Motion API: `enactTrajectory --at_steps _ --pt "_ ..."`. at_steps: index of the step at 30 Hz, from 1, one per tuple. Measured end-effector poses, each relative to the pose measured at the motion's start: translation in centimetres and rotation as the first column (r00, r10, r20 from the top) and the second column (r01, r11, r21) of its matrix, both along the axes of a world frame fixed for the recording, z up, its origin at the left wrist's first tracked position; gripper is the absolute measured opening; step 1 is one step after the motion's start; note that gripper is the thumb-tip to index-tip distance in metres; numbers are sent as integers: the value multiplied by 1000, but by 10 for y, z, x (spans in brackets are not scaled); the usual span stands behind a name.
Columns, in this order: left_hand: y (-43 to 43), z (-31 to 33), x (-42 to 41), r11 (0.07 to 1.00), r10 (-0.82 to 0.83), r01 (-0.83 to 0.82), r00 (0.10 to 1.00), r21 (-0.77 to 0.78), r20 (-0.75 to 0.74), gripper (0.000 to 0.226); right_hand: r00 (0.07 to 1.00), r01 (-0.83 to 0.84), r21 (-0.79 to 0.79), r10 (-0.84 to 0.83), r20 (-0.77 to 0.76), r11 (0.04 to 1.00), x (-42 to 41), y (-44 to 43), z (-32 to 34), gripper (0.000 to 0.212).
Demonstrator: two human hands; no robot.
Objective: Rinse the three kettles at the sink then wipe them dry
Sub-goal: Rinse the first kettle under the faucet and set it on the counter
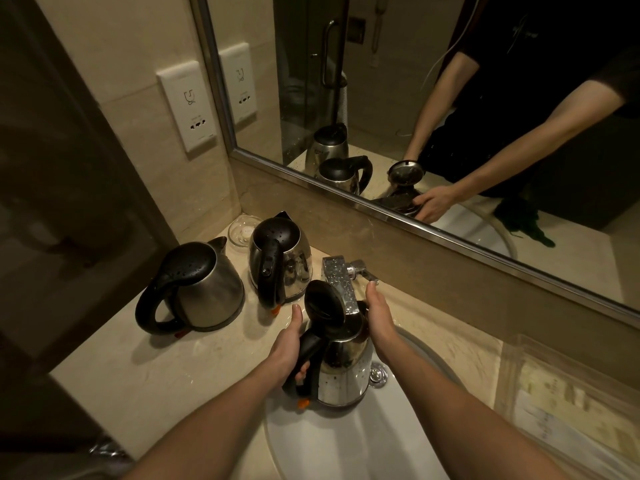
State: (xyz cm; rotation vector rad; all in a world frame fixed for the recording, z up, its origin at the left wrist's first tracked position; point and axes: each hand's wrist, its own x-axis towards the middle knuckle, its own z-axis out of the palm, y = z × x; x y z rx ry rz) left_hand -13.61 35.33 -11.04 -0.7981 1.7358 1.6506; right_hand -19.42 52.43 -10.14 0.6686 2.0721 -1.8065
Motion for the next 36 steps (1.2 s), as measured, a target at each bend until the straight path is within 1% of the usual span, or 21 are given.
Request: enactTrajectory --at_steps 8,14,18,24,31,36 --pt "1 1 0 1000 -4 4 1000 5 -15 102 1000 2 -20 -2 -9 1000 -1 1 -4 72" --pt "0 0 -1 1000 -3 3 1000 9 0 101 1000 7 -19 -7 -6 1000 -1 2 -5 73" --pt "0 0 -2 1000 5 -5 1000 11 21 97 1000 5 -19 -5 -7 1000 -2 2 -6 72" --pt "-1 -1 -3 1000 4 -4 1000 9 20 105 1000 9 -32 -10 -9 999 -3 0 -6 70" --pt "-1 -1 -2 1000 -4 4 1000 11 3 104 1000 13 -42 -14 -10 999 -3 1 -4 67" --pt "-2 3 -1 1000 -19 20 1000 5 -13 105 1000 11 -53 -12 -14 999 -3 0 -7 71"
